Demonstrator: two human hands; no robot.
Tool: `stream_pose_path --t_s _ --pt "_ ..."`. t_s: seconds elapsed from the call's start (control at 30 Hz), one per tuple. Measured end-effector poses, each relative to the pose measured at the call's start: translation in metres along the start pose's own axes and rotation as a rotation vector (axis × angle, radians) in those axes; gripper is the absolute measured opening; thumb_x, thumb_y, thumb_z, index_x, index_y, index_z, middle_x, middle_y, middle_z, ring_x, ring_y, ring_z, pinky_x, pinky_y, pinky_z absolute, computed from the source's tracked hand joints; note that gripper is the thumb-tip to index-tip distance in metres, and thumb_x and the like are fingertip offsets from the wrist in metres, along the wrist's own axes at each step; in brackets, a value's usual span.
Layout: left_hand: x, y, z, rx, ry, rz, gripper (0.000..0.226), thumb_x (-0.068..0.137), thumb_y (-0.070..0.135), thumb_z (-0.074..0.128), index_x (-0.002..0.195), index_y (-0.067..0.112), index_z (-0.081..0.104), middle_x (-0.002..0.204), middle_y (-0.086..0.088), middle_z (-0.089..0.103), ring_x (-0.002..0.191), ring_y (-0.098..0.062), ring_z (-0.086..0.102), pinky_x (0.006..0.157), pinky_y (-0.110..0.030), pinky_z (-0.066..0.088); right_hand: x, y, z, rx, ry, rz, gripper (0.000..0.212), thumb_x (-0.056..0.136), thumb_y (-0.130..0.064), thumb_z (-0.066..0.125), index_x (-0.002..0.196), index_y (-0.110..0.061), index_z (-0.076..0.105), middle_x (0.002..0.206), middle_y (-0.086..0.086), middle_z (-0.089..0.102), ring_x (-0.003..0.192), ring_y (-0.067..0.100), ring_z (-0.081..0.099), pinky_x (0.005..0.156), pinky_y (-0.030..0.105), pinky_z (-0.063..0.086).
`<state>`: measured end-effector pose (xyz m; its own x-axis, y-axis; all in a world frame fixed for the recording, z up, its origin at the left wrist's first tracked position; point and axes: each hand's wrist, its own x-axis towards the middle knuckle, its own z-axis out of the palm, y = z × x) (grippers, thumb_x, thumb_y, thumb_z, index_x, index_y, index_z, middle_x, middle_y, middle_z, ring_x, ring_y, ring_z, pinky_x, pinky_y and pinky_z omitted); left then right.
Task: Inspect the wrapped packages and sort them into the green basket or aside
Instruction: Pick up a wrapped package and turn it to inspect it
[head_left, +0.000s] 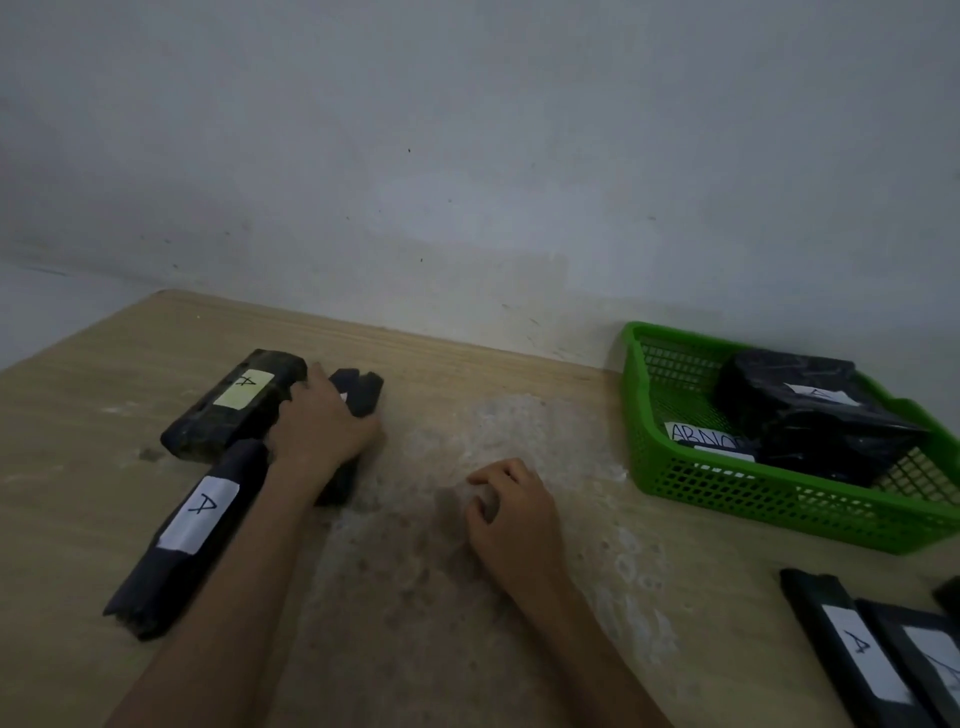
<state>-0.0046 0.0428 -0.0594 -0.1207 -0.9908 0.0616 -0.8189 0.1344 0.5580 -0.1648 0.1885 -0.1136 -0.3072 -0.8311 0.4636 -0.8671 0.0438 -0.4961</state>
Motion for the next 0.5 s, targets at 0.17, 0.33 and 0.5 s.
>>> stream_pose_path --t_s 0.17,0.33,0.5 --pt "-0.012 0.039 -0.001 -0.544 -0.13 0.028 0.086 0.079 0.03 0.068 0.147 0.019 0.016 0.14 -0.014 0.042 0.11 -0.032 0.053 0.079 -0.038 0.053 0.01 -0.014 -0.021 0.236 0.046 0.075 0.022 0.087 -0.014 0.058 0.107 -0.016 0.065 0.104 -0.005 0.06 0.089 0.009 0.058 0.079 0.027 0.053" --pt "-0.028 0.067 0.005 -0.92 -0.28 -0.03 0.072 0.083 0.029 0.065 0.139 0.031 0.02 0.133 -0.005 0.043 0.102 -0.026 0.058 0.075 -0.037 0.055 0.02 -0.029 -0.056 0.518 -0.048 0.102 0.049 0.083 -0.038 0.064 0.126 -0.022 0.05 0.118 -0.009 0.054 0.102 -0.003 0.055 0.077 0.014 0.052" --pt "-0.039 0.079 0.001 -1.068 -0.396 -0.146 0.053 0.083 0.039 0.066 0.117 0.021 0.029 0.112 -0.009 0.052 0.09 -0.024 0.064 0.061 -0.036 0.057 0.026 -0.023 -0.076 0.491 0.021 0.08 0.05 0.077 -0.011 0.074 0.12 -0.024 0.053 0.106 -0.016 0.058 0.096 -0.001 0.059 0.081 0.011 0.05"
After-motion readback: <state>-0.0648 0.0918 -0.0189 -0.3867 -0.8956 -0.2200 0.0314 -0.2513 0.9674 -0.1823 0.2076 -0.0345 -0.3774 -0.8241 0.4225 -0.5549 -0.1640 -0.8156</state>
